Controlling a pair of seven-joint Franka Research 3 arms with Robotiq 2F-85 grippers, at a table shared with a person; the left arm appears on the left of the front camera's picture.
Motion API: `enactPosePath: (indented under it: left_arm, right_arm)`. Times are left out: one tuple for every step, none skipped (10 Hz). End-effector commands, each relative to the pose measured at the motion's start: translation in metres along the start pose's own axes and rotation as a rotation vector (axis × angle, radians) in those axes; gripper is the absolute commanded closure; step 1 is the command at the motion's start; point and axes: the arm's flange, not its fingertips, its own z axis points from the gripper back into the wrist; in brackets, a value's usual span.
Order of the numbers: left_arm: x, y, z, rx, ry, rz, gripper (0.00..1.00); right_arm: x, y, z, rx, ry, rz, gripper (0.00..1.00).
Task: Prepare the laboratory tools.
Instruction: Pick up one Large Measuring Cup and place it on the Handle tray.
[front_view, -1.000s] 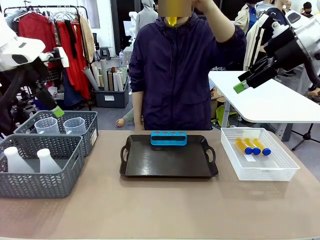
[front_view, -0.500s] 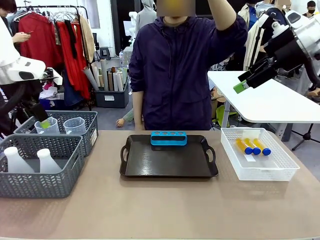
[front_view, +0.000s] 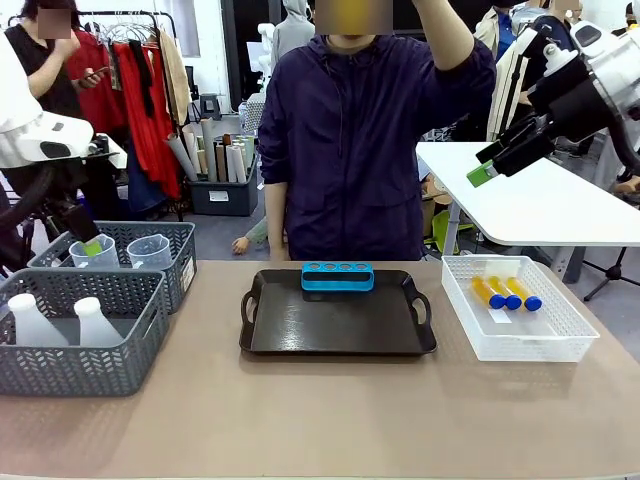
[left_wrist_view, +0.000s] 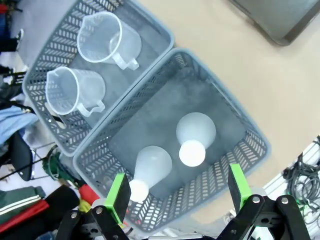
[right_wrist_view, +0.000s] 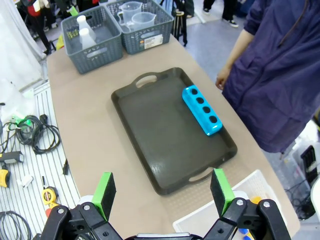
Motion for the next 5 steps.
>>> enactPosePath:
  left_arm:
    - [0.02,0.034,-0.019,-0.036,0.074,0.115,0.0]
    - [0.03,0.055,-0.031,-0.044,0.079,0.193,0.0]
    - [0.036,0.071,-0.044,-0.047,0.094,0.247,0.0]
    - [0.04,0.091,-0.059,-0.03,0.083,0.299,0.0]
    - [0.043,0.107,-0.071,-0.028,0.073,0.34,0.0]
  right_arm:
    - [0.001,0.0,0.0,0.0,-0.004,0.002,0.0]
    - [0.001,0.0,0.0,0.0,-0.004,0.002,0.0]
    - [0.001,0.0,0.0,0.0,-0.004,0.002,0.0]
    - [0.001,0.0,0.0,0.0,-0.004,0.002,0.0]
    - [0.001,0.0,0.0,0.0,-0.004,0.002,0.0]
